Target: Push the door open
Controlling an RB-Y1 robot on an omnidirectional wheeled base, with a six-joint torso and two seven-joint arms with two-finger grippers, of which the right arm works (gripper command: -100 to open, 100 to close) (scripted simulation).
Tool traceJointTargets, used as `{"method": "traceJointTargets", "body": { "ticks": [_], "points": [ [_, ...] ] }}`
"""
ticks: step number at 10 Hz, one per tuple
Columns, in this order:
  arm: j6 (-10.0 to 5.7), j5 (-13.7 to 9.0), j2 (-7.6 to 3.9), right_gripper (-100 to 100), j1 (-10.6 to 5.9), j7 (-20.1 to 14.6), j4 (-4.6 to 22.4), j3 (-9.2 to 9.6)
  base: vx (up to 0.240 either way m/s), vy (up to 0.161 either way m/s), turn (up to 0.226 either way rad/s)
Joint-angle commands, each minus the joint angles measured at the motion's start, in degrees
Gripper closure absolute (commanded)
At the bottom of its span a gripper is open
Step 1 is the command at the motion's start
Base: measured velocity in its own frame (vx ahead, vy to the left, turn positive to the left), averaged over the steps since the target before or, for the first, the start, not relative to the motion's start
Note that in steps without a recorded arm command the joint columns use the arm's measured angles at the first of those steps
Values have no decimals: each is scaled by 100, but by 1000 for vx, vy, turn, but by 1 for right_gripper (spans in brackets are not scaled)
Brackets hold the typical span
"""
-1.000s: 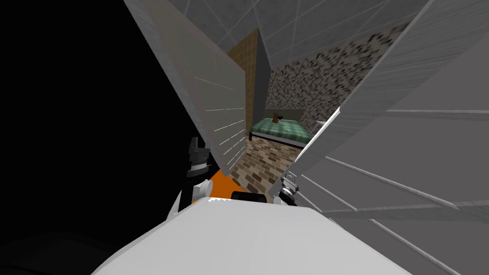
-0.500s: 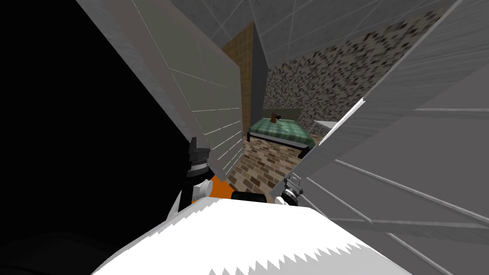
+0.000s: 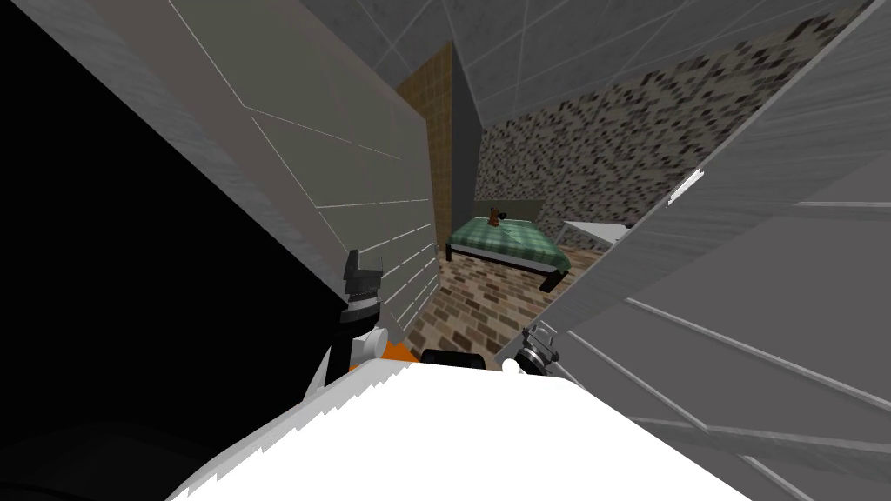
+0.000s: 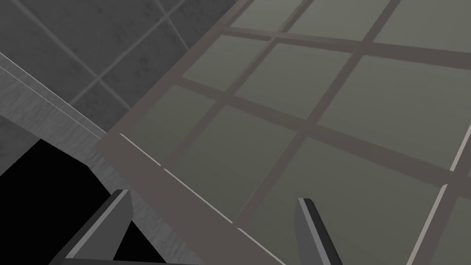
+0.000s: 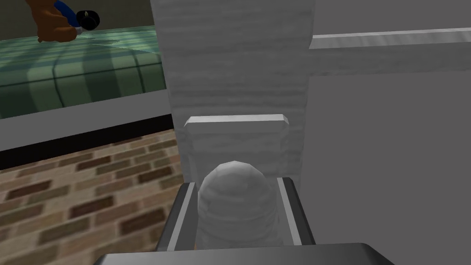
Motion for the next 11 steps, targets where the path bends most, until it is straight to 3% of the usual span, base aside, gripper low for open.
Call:
{"method": "traceJointTargets", "body": {
  "ticks": [1,2,6,11],
  "points": [
    [-75,-67,28,100,-39,15,34,-129,194,-28,-88],
    [-12,-45,14,100,-17,12,9,-74,84,-15,-29],
    [-126,-294,-87,100,23,53,3,-327,173,-77,-44],
    [-248,-576,-79,100,77,99,0,-600,183,-102,-49]
  ]
}}
